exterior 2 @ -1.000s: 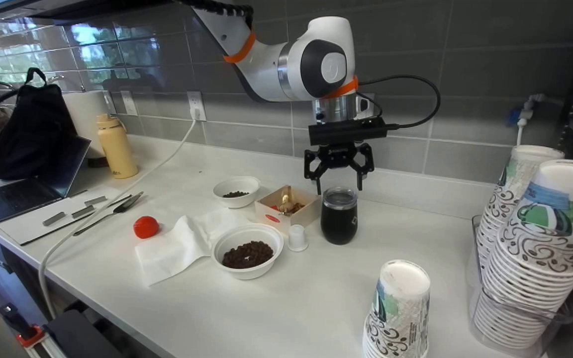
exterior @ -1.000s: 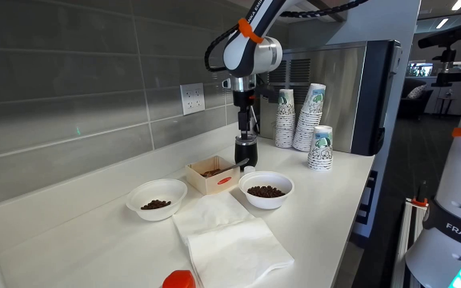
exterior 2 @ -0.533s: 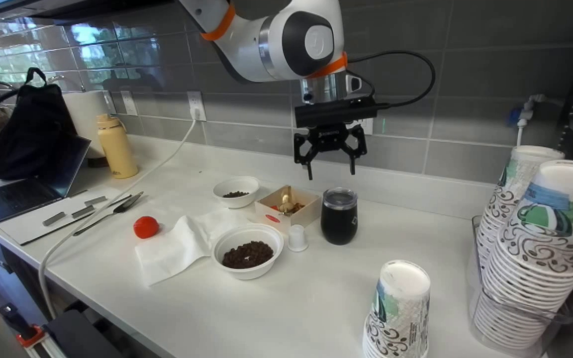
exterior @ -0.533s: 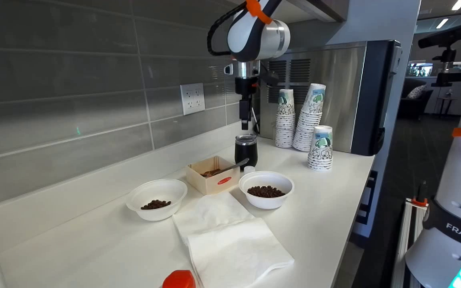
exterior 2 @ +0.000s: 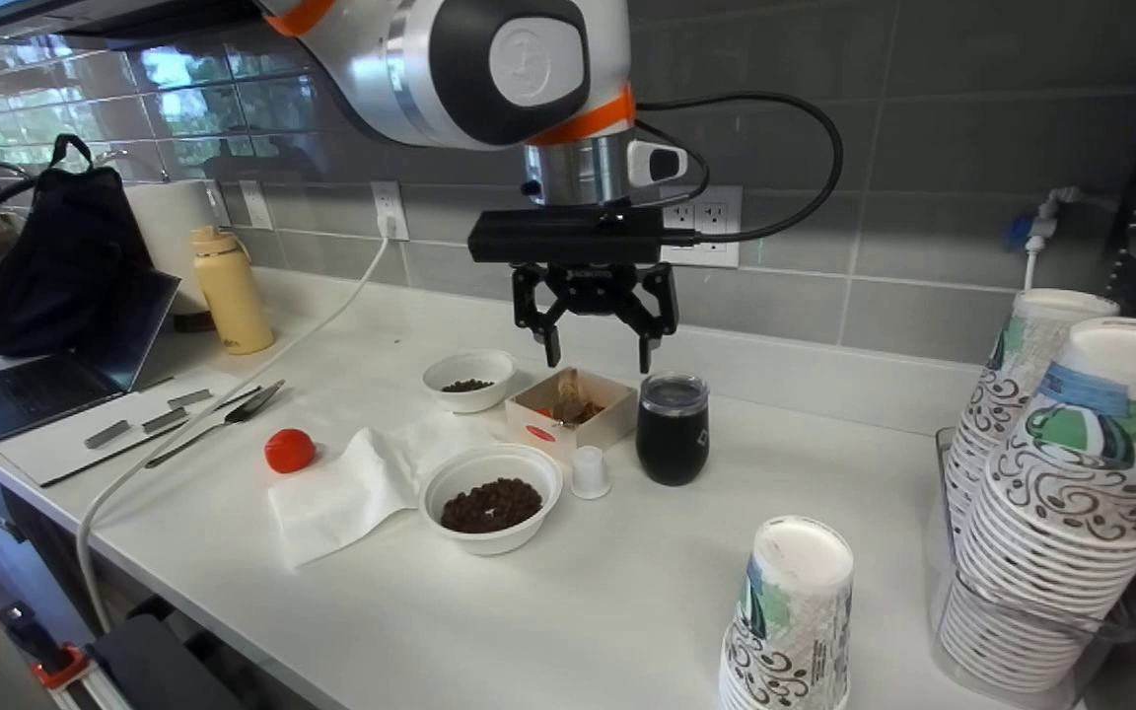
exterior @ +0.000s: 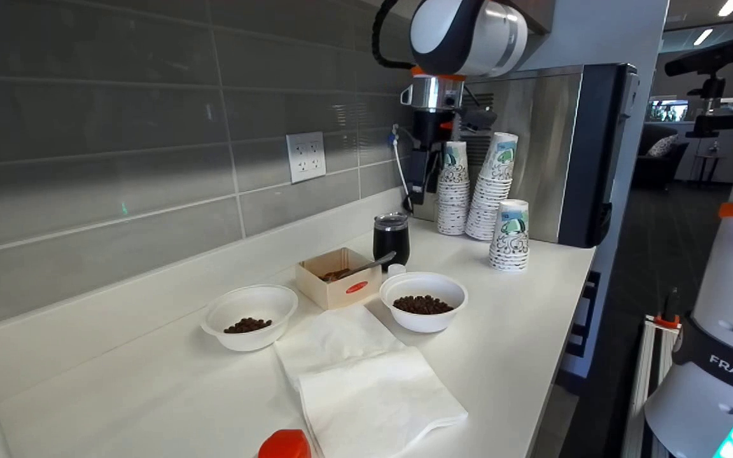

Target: Put the clear lid on top of the black thermos.

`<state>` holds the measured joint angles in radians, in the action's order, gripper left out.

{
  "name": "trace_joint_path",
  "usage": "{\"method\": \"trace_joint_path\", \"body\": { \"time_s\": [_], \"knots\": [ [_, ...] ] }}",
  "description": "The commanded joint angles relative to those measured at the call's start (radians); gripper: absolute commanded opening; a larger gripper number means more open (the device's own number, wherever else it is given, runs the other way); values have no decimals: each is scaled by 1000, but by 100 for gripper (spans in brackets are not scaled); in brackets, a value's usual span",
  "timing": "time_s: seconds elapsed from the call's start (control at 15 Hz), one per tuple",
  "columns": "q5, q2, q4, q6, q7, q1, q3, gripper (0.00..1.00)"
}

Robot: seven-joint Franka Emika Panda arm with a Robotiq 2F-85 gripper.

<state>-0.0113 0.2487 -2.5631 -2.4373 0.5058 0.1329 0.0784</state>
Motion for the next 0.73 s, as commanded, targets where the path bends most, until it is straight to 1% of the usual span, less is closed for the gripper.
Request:
{"method": "trace_joint_path", "body": {
  "time_s": [0.0,0.13,0.4,0.53,0.6,0.67],
  "knots": [
    [-12,206,-147,-43,-129,-16,36,100],
    [11,265,-176,-39,-187,-7,40,100],
    [32,345,-211,-39,-256,-1,36,100],
    [36,368,-221,-42,-272,-2,36,100],
    [34,347,-180,-28,-277,-5,38,100],
    [37,353,-182,-29,-280,-5,37,100]
  ]
}}
